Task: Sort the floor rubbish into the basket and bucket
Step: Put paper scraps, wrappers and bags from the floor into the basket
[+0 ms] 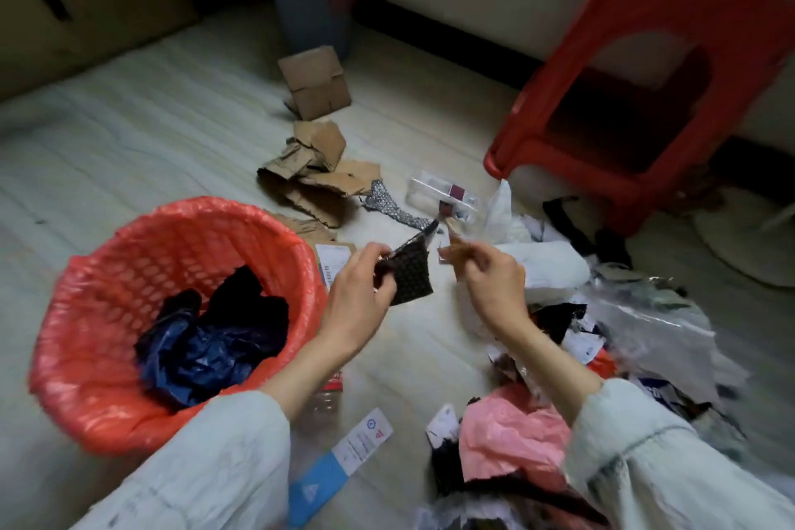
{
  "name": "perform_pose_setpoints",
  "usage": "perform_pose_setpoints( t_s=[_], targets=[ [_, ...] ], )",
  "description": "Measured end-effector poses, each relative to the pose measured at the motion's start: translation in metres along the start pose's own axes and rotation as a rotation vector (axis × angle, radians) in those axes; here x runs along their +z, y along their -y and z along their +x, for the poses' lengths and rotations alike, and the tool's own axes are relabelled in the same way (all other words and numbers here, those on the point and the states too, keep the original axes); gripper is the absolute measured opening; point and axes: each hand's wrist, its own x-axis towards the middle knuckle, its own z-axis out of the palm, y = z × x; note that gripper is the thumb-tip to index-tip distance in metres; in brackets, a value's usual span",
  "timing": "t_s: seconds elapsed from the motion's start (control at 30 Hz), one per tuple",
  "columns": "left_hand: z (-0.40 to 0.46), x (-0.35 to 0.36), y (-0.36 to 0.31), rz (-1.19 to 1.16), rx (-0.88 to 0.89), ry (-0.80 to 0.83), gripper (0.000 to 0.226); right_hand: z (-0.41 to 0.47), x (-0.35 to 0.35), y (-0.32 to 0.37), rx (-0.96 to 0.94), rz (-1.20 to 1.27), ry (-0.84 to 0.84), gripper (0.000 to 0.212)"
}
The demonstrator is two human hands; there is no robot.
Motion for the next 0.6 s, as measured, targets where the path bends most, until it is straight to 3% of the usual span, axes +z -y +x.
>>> perform_pose_setpoints(
  t_s=[0.1, 0.2, 0.33, 0.6],
  targets=[
    [0.007, -0.046, -0.033, -0.054, 0.042, -0.158, 0.022, -0.010, -0.018, 0.050, -0.025, 0.044, -0.019, 0.035],
    [0.002, -0.098, -0.043, -0.108, -0.030, -0.289, 0.017, -0.022, -0.021, 0.092, -0.071, 0.131, -0.005, 0.036],
    [-0.013, -0.164, -0.035, 0.013, -0.124, -0.426, 0.014, -0.037, -0.002, 0.143, -0.072, 0.298, 0.094, 0.038],
    [-0.050, -0.243, 0.001, 0.004, -0.389, -0.516, 0.017, -0.065, 0.082, 0.195, -0.014, 0.311, 0.287, 0.031]
  ],
)
